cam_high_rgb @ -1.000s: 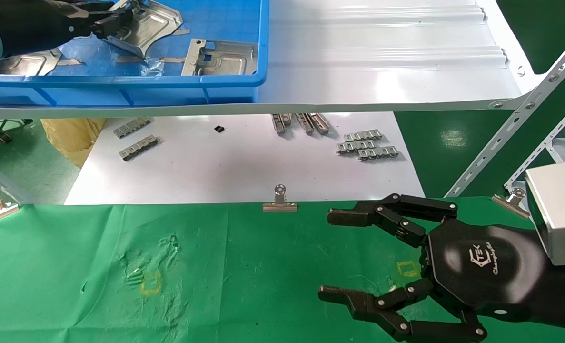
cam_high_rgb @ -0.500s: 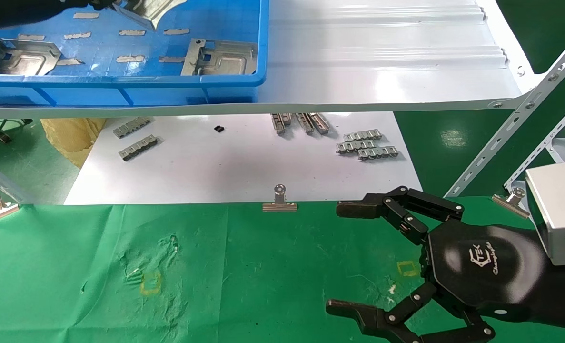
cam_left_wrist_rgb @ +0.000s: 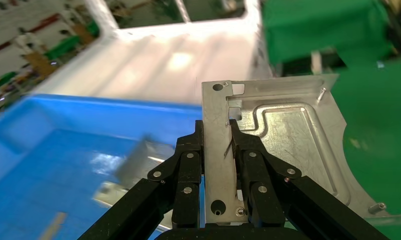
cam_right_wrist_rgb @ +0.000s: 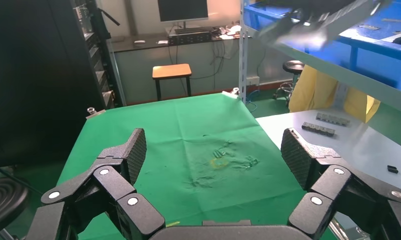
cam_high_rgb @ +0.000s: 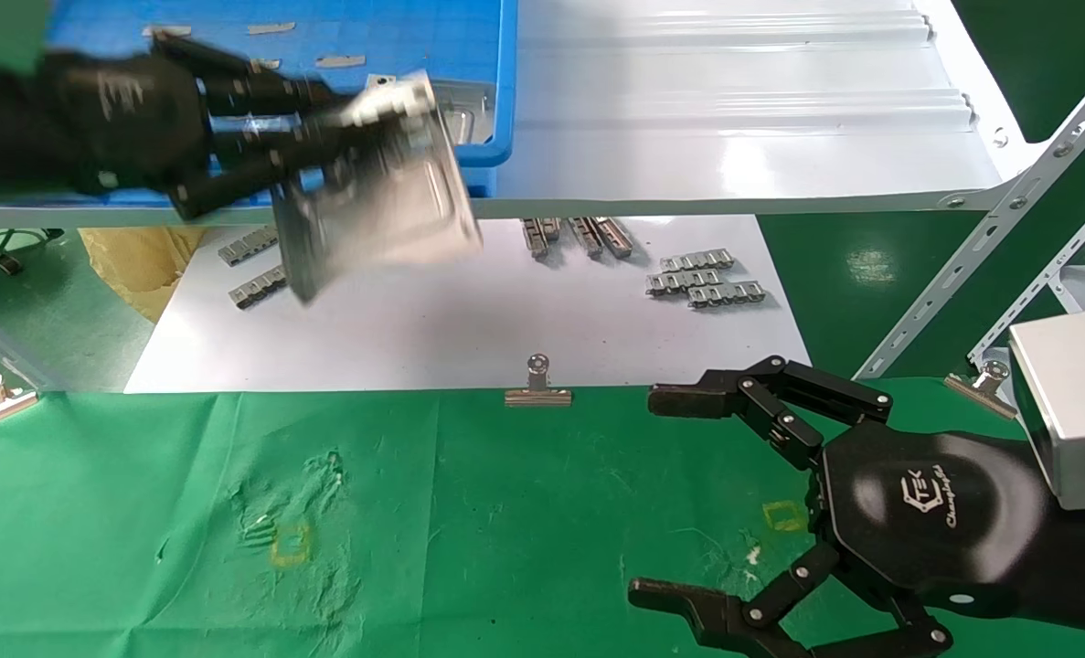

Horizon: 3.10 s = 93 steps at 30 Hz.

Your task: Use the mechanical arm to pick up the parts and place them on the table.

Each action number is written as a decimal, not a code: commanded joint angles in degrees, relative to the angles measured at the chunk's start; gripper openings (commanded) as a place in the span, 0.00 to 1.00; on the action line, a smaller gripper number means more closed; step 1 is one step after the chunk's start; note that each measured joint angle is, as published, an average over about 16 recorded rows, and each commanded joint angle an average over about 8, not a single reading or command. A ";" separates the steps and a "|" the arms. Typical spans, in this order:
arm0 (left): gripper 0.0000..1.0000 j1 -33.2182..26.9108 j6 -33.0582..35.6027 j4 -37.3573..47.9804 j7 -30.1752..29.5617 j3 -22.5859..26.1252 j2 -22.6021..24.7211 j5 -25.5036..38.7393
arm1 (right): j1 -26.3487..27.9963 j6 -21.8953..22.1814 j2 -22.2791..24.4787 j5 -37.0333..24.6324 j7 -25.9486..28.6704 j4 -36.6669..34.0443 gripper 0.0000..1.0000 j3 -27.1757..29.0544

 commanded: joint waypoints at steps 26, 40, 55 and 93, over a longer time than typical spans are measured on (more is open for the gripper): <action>0.13 16.82 -2.12 1.21 30.36 18.69 -5.02 0.01 | 0.00 0.01 0.01 0.01 -0.01 0.00 1.00 -0.02; 1.00 13.69 -4.16 12.63 35.18 20.25 -0.53 2.69 | 0.01 0.01 0.01 0.02 -0.01 0.00 1.00 -0.03; 1.00 10.87 -0.30 18.64 27.62 16.80 -1.23 -3.26 | 0.00 0.03 0.02 0.03 -0.02 -0.01 1.00 -0.03; 1.00 28.20 -2.78 -14.50 2.95 2.62 -8.12 -13.19 | 0.01 0.03 0.02 0.04 -0.03 -0.02 1.00 -0.05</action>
